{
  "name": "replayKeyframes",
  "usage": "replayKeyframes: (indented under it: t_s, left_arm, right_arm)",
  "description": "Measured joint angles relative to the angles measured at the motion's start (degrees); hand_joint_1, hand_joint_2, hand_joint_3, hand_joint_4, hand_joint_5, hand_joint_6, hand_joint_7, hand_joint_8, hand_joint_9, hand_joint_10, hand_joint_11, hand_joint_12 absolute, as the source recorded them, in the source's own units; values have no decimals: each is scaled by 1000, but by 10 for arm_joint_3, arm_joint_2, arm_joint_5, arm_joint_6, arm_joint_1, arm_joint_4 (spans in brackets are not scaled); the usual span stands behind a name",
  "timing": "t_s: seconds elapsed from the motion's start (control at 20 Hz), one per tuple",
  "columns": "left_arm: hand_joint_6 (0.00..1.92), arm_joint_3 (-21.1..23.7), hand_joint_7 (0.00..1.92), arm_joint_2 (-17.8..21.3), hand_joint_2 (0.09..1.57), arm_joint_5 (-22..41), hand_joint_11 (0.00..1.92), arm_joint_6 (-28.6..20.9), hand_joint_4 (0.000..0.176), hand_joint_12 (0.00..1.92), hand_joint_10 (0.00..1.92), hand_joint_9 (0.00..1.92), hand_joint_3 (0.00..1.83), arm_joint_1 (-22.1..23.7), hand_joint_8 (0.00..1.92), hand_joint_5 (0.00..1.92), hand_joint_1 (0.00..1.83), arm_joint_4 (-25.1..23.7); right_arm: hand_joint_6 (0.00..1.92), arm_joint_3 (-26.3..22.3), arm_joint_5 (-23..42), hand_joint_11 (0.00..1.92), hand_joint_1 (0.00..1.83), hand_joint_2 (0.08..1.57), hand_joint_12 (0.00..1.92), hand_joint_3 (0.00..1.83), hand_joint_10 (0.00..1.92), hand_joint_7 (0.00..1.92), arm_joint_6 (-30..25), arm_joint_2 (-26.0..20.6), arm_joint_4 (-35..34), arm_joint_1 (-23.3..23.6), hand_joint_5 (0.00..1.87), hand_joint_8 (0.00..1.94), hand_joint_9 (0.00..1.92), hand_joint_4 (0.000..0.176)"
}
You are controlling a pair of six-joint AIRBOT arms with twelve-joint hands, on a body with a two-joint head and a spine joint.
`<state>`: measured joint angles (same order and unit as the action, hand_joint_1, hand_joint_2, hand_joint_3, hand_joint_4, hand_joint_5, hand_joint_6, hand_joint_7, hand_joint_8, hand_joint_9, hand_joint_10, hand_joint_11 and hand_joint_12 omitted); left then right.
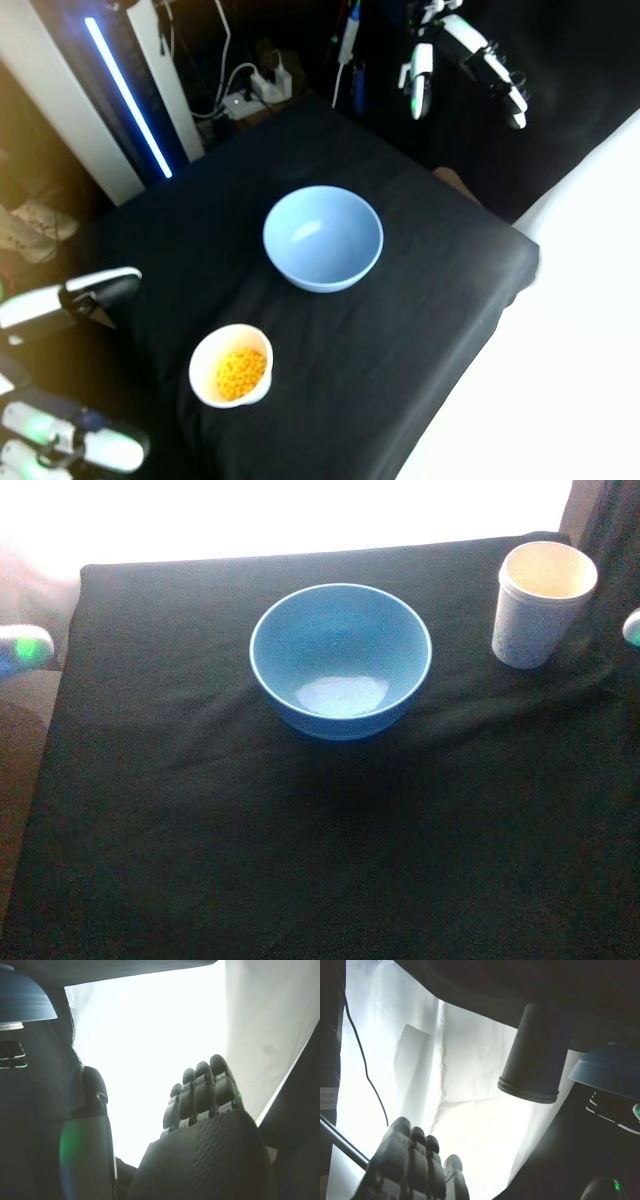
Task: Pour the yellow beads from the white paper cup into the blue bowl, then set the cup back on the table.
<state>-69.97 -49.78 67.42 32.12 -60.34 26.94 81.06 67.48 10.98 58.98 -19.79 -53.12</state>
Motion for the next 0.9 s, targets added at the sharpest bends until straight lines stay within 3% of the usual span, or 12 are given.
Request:
replayKeyframes:
  t_s: [0.1, 0.15, 0.25, 0.4, 0.45, 0.55, 0.6, 0.65, 0.7, 0.8, 0.85, 0.9]
  left_arm:
    - [0, 0, 210, -1, 787, 5, 0, 0, 68, 384, 15, 166, 8, 0, 4, 0, 472, 1]
    - [0, 0, 213, -1, 786, 5, 0, 0, 61, 381, 14, 167, 7, 0, 5, 0, 474, 0]
    - [0, 0, 216, -1, 800, 5, 0, 0, 45, 393, 7, 167, 6, 0, 2, 0, 468, -1]
    - [0, 0, 204, -1, 785, 7, 0, 0, 55, 374, 4, 169, 0, -1, 0, 0, 476, 0]
    - [0, 0, 206, -1, 782, 9, 0, 0, 59, 391, 4, 177, 0, -2, 1, 0, 466, 0]
    - [1, 0, 220, -1, 778, 10, 0, 0, 72, 417, 6, 192, 0, -4, 3, 6, 486, 0]
    - [2, 0, 217, -1, 791, 9, 0, 0, 70, 423, 7, 196, 5, -6, 1, 8, 486, 0]
    - [0, 0, 216, -1, 796, 9, 0, 0, 58, 424, 4, 192, 6, -6, 1, 1, 481, -1]
    - [0, 0, 218, -3, 804, 10, 0, 0, 53, 424, 0, 183, 9, -7, 1, 0, 484, 1]
    - [3, 1, 212, -7, 756, 11, 0, 0, 89, 411, 0, 164, 0, -7, 0, 16, 537, 0]
    - [2, 1, 215, -8, 750, 9, 0, -1, 92, 391, 0, 154, 0, -10, 1, 22, 573, -5]
    - [1, 1, 224, -8, 735, 9, 0, -1, 86, 413, 2, 161, 0, -10, 2, 13, 585, -6]
  right_arm:
    - [0, 0, 0, 0, 749, 540, 0, 27, 0, 8, 0, 0, -1, 0, 0, 3, 0, 63]
    - [0, 0, 0, 0, 746, 543, 0, 25, 0, 10, -1, 1, -2, 0, 0, 3, 0, 69]
    - [0, 0, 1, 27, 628, 590, 12, 8, 0, 32, -1, 3, -3, -4, 0, 6, 0, 53]
    - [0, 9, -3, 0, 673, 607, 0, 11, 0, 20, -1, 12, -8, -4, 0, 0, 0, 30]
    - [0, 14, -6, 0, 670, 630, 0, 19, 0, 10, -4, 16, -9, -4, 0, 0, 0, 43]
    - [0, 30, -12, 0, 643, 592, 0, 0, 0, 10, -19, 30, -19, -4, 0, 3, 0, 46]
    - [0, 36, -19, 0, 635, 572, 0, 0, 0, 12, -24, 40, -33, -4, 0, 4, 0, 25]
    - [0, 36, -22, 0, 627, 570, 0, 0, 0, 20, -24, 43, -36, -4, 0, 7, 0, 3]
    - [0, 36, -24, 0, 613, 575, 0, 0, 0, 24, -24, 49, -36, -4, 0, 8, 0, 0]
    - [0, 40, -24, 0, 663, 583, 0, 0, 0, 14, -24, 58, -37, -4, 0, 2, 0, 42]
    - [0, 44, -26, 0, 676, 567, 0, 0, 0, 13, -24, 66, -47, -4, 0, 2, 0, 49]
    - [0, 47, -26, 0, 666, 555, 0, 0, 0, 14, -25, 69, -50, -4, 0, 2, 0, 42]
